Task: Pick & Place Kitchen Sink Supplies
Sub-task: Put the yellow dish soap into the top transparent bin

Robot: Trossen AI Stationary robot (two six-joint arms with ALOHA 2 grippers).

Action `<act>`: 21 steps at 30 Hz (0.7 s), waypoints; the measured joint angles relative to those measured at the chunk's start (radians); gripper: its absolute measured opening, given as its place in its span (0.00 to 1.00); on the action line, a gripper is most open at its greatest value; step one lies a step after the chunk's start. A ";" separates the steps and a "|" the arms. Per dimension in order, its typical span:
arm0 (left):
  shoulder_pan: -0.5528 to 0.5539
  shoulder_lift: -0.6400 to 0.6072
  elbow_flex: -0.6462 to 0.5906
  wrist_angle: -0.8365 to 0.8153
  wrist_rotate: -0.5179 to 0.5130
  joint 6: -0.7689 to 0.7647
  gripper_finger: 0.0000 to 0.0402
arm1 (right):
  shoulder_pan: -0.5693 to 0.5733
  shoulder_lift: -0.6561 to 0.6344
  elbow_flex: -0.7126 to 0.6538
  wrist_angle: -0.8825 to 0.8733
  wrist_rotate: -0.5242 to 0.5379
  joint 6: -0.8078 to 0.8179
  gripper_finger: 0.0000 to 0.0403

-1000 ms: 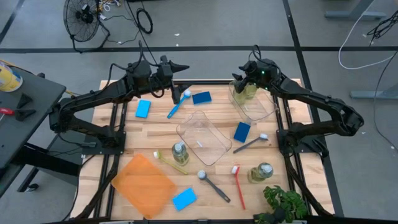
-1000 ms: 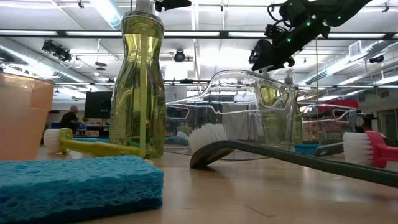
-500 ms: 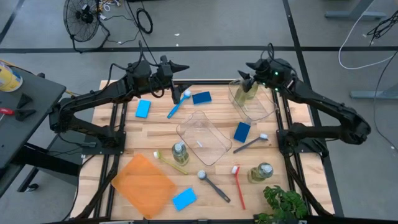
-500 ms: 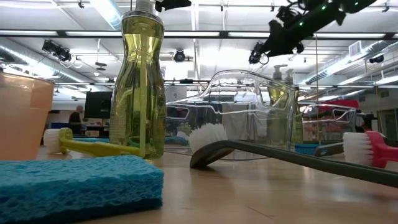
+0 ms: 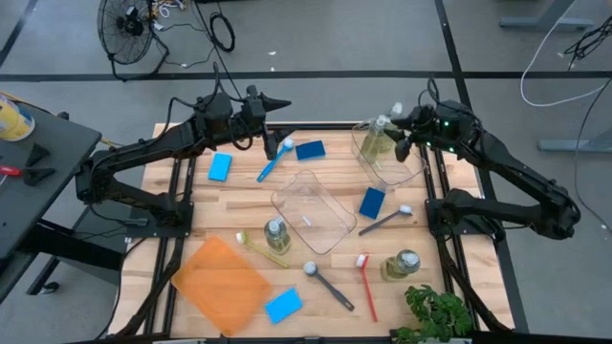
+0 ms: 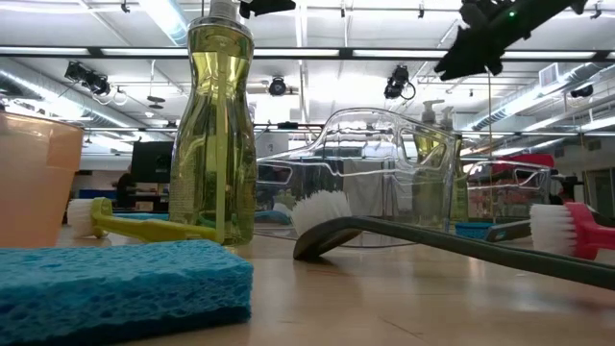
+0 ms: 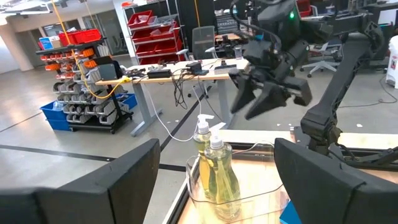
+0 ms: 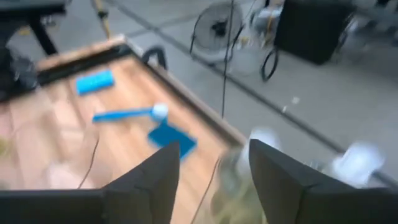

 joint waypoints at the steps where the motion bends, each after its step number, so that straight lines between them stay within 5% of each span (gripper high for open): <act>1: 0.000 0.000 0.000 0.000 0.000 0.000 0.80 | 0.000 -0.001 0.000 -0.034 0.000 0.001 0.43; 15: 0.000 0.000 0.000 0.000 0.000 0.000 0.80 | 0.000 0.065 -0.002 -0.189 0.013 0.028 0.11; 21: 0.000 0.000 0.000 0.000 0.000 0.000 0.80 | 0.000 0.114 -0.076 -0.182 0.103 0.029 0.01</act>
